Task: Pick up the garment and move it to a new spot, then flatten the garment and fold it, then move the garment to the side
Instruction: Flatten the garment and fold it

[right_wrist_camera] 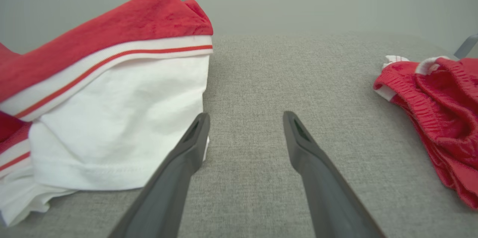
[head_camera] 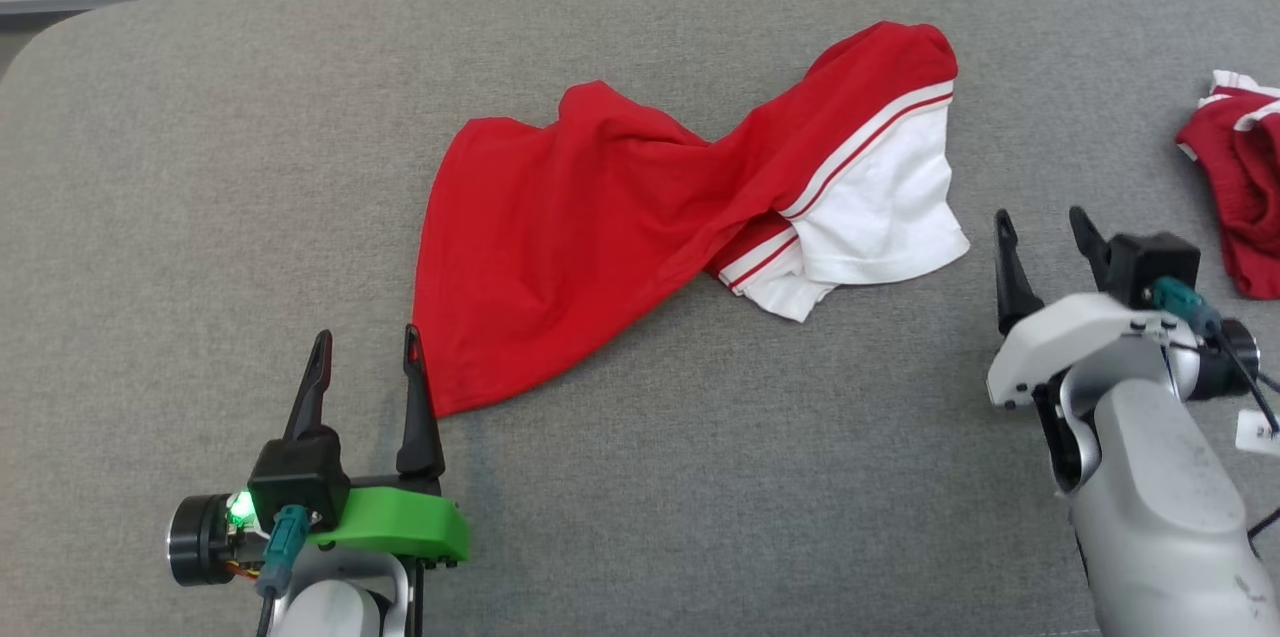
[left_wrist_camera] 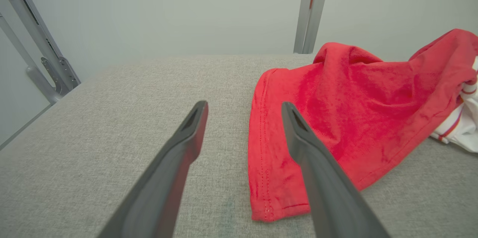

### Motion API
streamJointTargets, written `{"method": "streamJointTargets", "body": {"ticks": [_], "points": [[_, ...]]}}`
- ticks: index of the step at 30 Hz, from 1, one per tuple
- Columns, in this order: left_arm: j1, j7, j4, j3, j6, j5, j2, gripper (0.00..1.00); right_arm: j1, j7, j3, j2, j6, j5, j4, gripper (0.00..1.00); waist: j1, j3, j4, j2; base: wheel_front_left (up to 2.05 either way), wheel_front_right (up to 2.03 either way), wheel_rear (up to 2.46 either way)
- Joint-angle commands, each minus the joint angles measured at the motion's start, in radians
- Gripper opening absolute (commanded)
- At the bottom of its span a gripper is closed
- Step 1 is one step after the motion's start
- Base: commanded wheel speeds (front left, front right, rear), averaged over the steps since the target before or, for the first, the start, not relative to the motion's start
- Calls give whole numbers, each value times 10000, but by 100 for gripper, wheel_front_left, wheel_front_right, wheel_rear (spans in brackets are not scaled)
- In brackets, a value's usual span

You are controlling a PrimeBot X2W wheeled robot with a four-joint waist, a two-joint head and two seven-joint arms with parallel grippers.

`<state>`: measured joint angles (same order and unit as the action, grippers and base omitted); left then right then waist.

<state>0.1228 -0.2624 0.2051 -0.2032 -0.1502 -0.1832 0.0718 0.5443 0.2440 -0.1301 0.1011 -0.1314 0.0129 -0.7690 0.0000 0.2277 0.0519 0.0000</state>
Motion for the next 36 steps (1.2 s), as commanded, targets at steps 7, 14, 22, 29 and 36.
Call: {"method": "streamJointTargets", "body": {"ticks": [7, 14, 22, 29, 36], "points": [[-428, -30, 137, 394, 504, -598, -99, 100, -2112, 211, -446, -462, 17, 384, 2000, 100, 0, -415, -384, 0, 0, 0, 0], [-939, -30, 411, 686, 951, -809, -145, 100, -3353, 213, 566, -490, 17, 1199, 3506, 100, 0, -1157, -476, 0, 0, 0, 0], [-1619, -30, 261, 859, 976, -756, -192, 100, -4113, 212, 1242, -492, 17, 1344, 4170, 100, 0, -2090, -467, 0, 0, 0, 0], [-1910, -30, 75, 720, 878, -772, -207, 100, -4344, 212, 1264, -495, 17, 1264, 4219, 100, 0, -2352, -429, 0, 0, 0, 0], [-1951, -30, 83, 510, 804, -1059, -210, 100, -4349, 212, 1239, -496, 17, 1159, 4242, 100, 0, -2334, -385, 0, 0, 0, 0]]}}
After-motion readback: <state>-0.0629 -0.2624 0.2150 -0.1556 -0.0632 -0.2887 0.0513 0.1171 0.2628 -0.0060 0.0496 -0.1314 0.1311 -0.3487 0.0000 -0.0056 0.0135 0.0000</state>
